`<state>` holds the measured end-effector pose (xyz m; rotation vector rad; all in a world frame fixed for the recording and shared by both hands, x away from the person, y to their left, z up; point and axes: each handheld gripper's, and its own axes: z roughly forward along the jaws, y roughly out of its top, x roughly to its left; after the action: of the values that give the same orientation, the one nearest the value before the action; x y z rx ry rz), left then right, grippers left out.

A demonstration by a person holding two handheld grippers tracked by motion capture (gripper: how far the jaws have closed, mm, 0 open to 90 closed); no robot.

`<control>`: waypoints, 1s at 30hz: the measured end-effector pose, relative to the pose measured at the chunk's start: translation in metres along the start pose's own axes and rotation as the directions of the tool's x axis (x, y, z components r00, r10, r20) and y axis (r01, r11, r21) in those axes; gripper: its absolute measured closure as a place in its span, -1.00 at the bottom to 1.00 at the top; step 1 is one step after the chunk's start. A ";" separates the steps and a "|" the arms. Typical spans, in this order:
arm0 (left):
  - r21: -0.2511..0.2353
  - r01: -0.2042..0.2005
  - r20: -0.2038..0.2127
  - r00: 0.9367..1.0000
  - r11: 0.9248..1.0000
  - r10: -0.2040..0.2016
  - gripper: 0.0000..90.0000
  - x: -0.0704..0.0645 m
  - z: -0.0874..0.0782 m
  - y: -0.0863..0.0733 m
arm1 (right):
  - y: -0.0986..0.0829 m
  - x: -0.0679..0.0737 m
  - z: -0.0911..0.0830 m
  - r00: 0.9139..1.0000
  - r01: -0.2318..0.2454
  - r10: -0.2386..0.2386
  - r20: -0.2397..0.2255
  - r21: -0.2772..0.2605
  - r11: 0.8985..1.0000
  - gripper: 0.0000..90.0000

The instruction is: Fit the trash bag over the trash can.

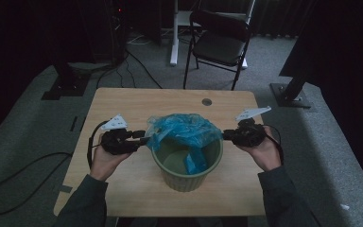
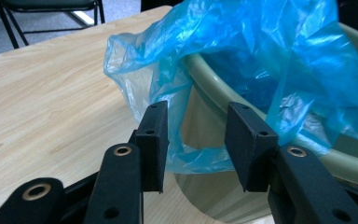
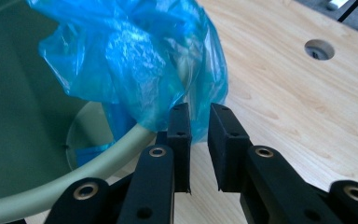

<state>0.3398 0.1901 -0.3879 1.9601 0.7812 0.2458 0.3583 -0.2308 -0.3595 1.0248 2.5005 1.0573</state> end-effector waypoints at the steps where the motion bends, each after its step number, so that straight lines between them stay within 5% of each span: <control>1: -0.003 -0.001 0.001 1.000 1.000 0.001 0.33 0.000 -0.001 0.000 | 0.001 0.000 -0.001 1.000 -0.001 0.001 0.000 -0.004 1.000 0.76; 13: -0.059 0.004 0.045 0.999 0.998 -0.001 0.32 -0.002 -0.014 0.000 | 0.001 -0.003 -0.017 1.000 -0.020 0.020 0.004 -0.061 0.998 0.80; 30: -0.070 -0.019 0.101 0.995 0.997 0.026 0.16 -0.008 -0.018 0.000 | 0.008 0.003 -0.015 0.995 -0.013 0.002 -0.097 -0.111 0.994 0.60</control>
<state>0.3255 0.1981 -0.3775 1.9013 0.6762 0.1819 0.3534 -0.2333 -0.3432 0.9737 2.4810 1.2622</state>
